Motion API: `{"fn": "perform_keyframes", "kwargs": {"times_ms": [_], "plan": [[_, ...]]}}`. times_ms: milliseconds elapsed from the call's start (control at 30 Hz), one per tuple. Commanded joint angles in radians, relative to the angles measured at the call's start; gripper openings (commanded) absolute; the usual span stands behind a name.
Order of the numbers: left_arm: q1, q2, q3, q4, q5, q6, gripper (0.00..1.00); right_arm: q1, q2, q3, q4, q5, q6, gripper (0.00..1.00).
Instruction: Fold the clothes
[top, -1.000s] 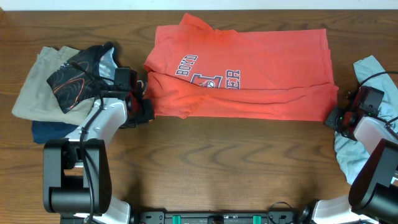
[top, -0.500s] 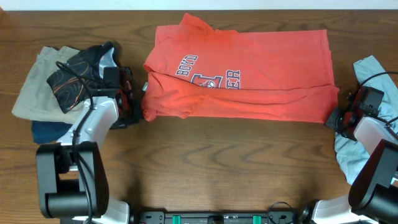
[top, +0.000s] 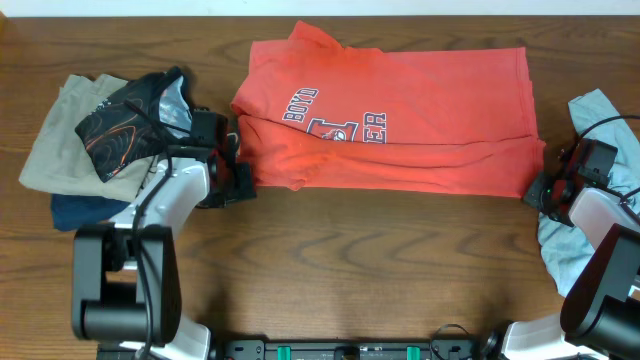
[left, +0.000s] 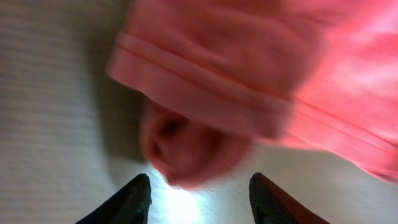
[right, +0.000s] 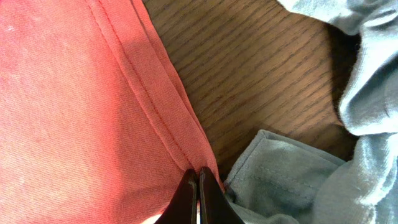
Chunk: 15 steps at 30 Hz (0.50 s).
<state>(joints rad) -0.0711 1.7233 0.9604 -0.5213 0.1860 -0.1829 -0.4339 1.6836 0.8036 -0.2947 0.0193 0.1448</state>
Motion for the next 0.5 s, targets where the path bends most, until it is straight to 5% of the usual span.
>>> {"fn": "perform_keyframes", "kwargs": {"times_ms": [0, 33, 100, 167, 467], "plan": [[0.000, 0.052, -0.015, 0.030, -0.144, 0.005, 0.52, 0.002, 0.018, -0.029, -0.024, 0.067, -0.004, 0.01], [0.000, 0.058, -0.015, 0.037, -0.147, 0.006, 0.49, 0.002, 0.018, -0.029, -0.025, 0.067, -0.004, 0.01], [0.000, 0.063, -0.015, 0.037, -0.147, 0.006, 0.23, 0.002, 0.018, -0.029, -0.027, 0.068, -0.004, 0.01], [0.000, 0.061, -0.015, 0.027, -0.147, 0.006, 0.09, 0.002, 0.018, -0.029, -0.027, 0.068, -0.004, 0.01], [0.003, 0.030, -0.012, -0.066, -0.624, 0.005, 0.06, 0.001, 0.018, -0.029, -0.031, 0.105, -0.003, 0.01]]}}
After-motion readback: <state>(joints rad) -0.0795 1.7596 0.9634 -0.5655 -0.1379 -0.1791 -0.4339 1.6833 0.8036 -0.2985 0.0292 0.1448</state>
